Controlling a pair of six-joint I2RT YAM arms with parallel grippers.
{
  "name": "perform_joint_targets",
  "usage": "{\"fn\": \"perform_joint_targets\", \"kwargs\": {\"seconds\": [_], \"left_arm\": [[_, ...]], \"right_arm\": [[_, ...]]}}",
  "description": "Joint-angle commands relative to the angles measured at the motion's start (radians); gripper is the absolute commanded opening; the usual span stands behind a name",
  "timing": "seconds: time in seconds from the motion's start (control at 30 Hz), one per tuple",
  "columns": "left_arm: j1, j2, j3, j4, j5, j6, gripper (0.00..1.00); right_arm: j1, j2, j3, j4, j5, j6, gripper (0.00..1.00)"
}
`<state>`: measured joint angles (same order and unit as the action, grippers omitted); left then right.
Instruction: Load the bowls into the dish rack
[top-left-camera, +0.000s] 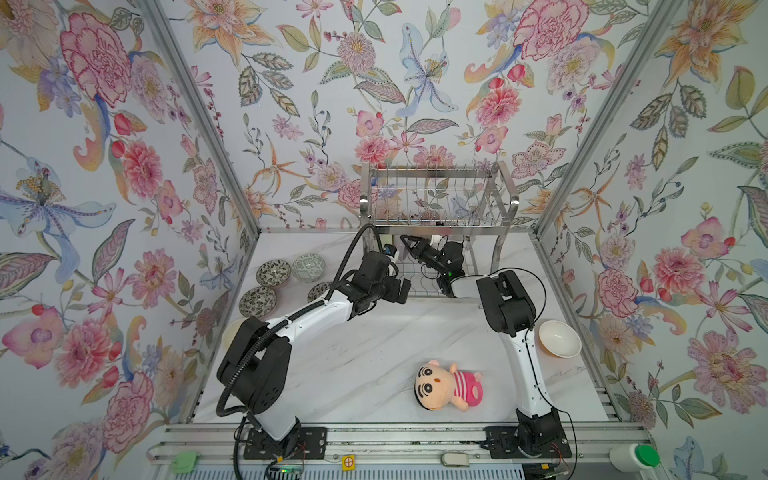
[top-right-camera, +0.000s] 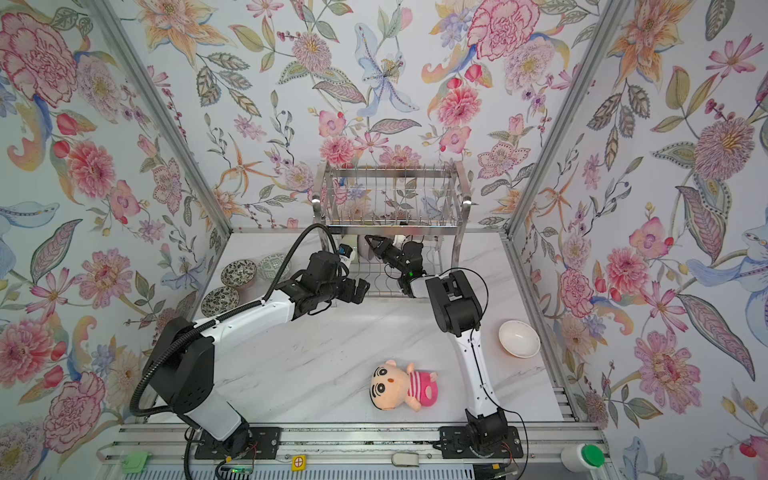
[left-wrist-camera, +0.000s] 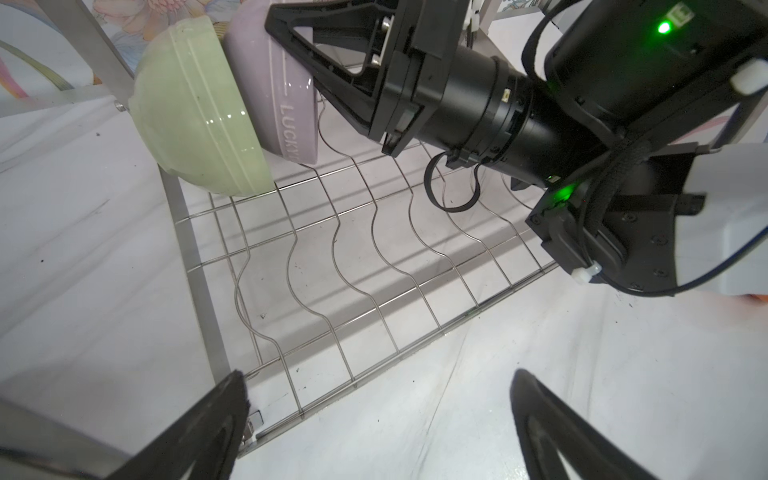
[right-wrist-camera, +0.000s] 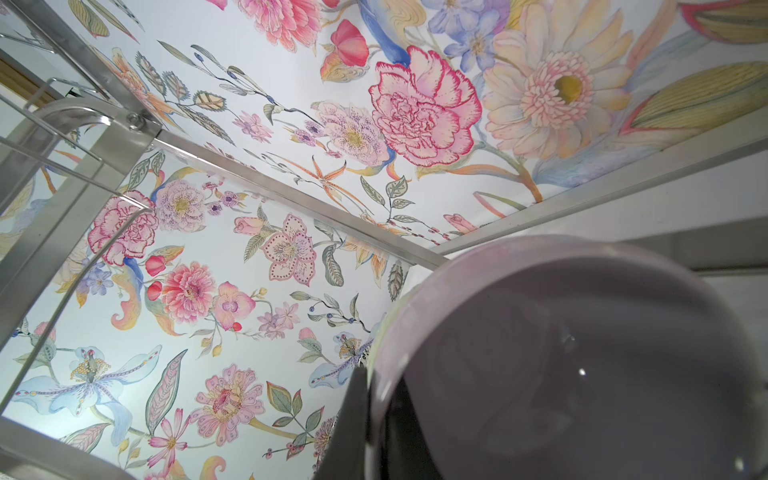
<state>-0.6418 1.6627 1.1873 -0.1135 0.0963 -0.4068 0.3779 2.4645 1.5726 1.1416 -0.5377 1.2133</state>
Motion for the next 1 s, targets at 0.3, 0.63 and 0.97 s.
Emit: {"fn": "perform_joint_targets", "kwargs": {"seconds": [0.3, 0.63, 0.97], "left_arm": [[-0.009, -0.012, 0.009, -0.018, -0.007, 0.015, 0.99], [-0.009, -0.014, 0.007, -0.023, -0.007, 0.014, 0.99], [-0.009, -0.035, -0.015, 0.003, -0.023, 0.011, 0.99]], "right_arm": [[-0.017, 0.016, 0.003, -0.008, 0.025, -0.018, 0.06], [-0.020, -0.004, -0.022, -0.041, 0.025, -0.067, 0.13], [-0.021, -0.009, -0.028, -0.040, 0.016, -0.066, 0.20]]}}
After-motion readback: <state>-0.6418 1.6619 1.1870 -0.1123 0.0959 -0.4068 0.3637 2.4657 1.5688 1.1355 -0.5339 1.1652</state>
